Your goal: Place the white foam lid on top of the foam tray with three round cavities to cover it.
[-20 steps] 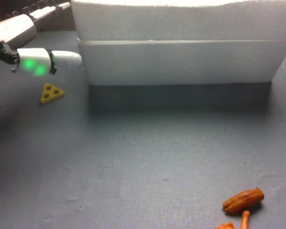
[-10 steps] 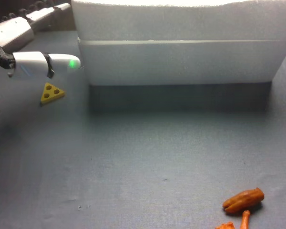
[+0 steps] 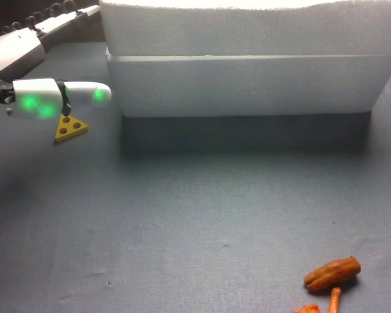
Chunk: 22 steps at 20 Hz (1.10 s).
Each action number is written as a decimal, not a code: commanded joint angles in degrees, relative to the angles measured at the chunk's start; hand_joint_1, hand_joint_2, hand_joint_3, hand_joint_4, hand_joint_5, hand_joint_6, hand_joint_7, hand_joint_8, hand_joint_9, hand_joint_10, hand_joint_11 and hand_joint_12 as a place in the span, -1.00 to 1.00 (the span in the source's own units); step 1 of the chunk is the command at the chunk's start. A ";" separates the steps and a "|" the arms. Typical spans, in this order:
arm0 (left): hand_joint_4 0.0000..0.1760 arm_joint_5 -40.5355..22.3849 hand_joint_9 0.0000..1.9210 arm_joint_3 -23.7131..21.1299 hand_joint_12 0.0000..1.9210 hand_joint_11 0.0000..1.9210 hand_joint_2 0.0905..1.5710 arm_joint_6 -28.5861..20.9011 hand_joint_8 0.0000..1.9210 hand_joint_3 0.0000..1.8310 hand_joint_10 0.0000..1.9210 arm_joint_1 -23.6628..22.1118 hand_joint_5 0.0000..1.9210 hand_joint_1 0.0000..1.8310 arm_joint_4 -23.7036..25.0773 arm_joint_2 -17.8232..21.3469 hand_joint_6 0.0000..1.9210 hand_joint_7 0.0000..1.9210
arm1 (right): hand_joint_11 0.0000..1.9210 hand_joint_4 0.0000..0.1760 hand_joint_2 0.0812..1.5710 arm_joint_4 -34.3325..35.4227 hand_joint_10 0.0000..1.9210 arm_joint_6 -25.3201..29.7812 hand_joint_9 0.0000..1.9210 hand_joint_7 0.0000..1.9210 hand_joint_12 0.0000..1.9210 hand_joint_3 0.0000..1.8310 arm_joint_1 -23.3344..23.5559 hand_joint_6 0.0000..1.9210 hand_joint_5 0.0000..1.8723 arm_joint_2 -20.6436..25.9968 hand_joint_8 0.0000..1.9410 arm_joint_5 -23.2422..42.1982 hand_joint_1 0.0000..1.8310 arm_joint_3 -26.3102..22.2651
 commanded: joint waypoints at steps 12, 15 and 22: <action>-0.50 -6.58 -1.00 0.96 -1.00 -0.99 0.31 1.16 -1.00 -0.99 -1.00 -0.43 -1.00 -0.57 -4.40 1.47 -1.00 -1.00 | -1.00 -1.00 0.61 -7.40 -1.00 3.76 -1.00 -1.00 -1.00 -1.00 2.11 -1.00 -1.00 -0.35 -1.00 6.32 -0.61 -0.31; -0.54 -6.31 -1.00 1.21 -1.00 -1.00 0.31 1.16 -1.00 -1.00 -1.00 -0.57 -1.00 -0.57 -4.48 1.25 -1.00 -1.00 | -1.00 -1.00 0.60 -8.86 -1.00 4.67 -1.00 -1.00 -1.00 -1.00 2.61 -1.00 -1.00 -0.67 -1.00 6.22 -0.59 -0.32; -0.44 -6.19 -1.00 1.21 -1.00 -0.99 0.30 1.15 -1.00 -1.00 -1.00 -0.44 -1.00 -0.57 -4.56 1.23 -1.00 -1.00 | -1.00 -1.00 0.62 -8.11 -1.00 5.57 -1.00 -1.00 -1.00 -1.00 1.93 -1.00 -1.00 -0.30 -1.00 6.95 -0.63 -0.09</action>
